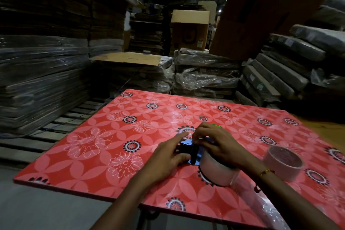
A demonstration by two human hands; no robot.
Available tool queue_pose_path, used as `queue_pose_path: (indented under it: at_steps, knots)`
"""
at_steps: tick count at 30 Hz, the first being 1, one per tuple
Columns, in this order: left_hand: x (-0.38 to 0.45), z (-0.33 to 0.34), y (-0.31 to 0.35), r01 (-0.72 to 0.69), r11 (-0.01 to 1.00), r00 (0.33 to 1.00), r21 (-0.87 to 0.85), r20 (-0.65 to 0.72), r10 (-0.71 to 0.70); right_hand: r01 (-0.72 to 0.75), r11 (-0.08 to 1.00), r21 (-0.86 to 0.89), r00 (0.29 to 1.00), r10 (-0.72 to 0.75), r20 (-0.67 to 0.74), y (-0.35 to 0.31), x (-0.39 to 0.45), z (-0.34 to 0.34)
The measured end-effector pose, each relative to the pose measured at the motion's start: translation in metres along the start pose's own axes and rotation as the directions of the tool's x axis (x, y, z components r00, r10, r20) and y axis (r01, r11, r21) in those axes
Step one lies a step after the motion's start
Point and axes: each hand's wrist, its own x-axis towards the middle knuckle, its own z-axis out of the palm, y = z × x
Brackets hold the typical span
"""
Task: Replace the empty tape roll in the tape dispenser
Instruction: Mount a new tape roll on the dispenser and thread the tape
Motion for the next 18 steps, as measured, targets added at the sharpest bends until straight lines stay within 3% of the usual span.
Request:
queue_pose_path:
  at_steps: [2, 4, 13, 18]
  knots:
    - [-0.009, 0.004, 0.003, 0.014, 0.999, 0.988, 0.044, -0.152, -0.007, -0.006, 1.000, -0.008, 1.000, 0.006, -0.001, 0.000, 0.000, 0.000]
    - [-0.011, 0.006, 0.005, 0.007, 0.990, 0.975, 0.144, -0.220, 0.025, -0.007, 1.000, -0.009, 1.000, 0.007, 0.004, 0.001, 0.000, 0.001]
    - [-0.005, 0.000, 0.010, 0.034, 0.999, 0.983, 0.043, -0.182, -0.026, 0.048, 0.999, -0.017, 0.998, -0.048, 0.042, 0.007, 0.002, 0.001]
    - [0.003, -0.001, 0.008, 0.078, 0.997, 0.985, 0.028, -0.154, -0.073, -0.003, 1.000, 0.006, 0.998, 0.002, 0.062, 0.014, 0.006, 0.002]
